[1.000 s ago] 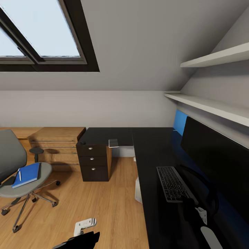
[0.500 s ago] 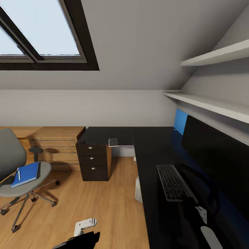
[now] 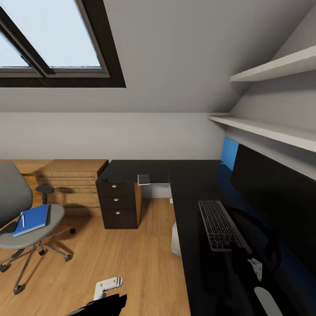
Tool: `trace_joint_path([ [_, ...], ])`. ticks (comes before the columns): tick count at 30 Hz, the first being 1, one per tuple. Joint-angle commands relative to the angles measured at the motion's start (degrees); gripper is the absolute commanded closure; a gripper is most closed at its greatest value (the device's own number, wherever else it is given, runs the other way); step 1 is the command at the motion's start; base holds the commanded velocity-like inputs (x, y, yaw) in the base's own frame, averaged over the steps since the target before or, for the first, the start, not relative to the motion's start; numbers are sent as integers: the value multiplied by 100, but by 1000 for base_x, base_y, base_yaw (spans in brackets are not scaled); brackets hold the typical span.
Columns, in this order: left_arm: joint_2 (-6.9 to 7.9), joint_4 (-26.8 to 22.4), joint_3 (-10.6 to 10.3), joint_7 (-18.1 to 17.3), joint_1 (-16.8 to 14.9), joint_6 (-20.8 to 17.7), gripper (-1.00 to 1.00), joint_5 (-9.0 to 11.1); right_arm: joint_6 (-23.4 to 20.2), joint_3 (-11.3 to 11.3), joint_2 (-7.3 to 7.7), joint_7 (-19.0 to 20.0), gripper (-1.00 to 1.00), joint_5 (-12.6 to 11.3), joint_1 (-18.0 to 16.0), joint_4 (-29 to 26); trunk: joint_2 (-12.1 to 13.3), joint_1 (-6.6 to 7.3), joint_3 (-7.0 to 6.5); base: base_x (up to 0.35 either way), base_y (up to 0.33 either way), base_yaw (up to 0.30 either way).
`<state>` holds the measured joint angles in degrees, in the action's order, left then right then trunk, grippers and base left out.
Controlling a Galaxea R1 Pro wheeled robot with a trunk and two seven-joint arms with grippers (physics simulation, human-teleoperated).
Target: In the bedroom, organize the workspace by keeping the computer under the desk, ensuring the monitor is on the desk, placing the keyboard on the desk next to the monitor, placing the mouse on the desk next to the keyboard, moving the folder from the swivel chair onto the desk next to the mouse, stacking the notebook on top of the folder with the pen on top of the notebook, and positioning the swivel chair next to the desk.
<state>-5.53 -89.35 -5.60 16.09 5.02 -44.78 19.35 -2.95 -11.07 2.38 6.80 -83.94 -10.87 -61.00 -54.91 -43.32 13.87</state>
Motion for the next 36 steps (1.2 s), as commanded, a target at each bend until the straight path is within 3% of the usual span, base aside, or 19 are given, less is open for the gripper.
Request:
trace_joint_path([
  [1,-1,-9,-3,53,-1,-13,-100,60,-34,-9,-1,40,100,-70,-3,1,-46,-23,25,0,0,0],
  [36,-1,-4,1,61,-1,-13,-100,60,-140,-32,17,56,100,-79,-3,-61,-1450,-792,653,0,0,0],
])
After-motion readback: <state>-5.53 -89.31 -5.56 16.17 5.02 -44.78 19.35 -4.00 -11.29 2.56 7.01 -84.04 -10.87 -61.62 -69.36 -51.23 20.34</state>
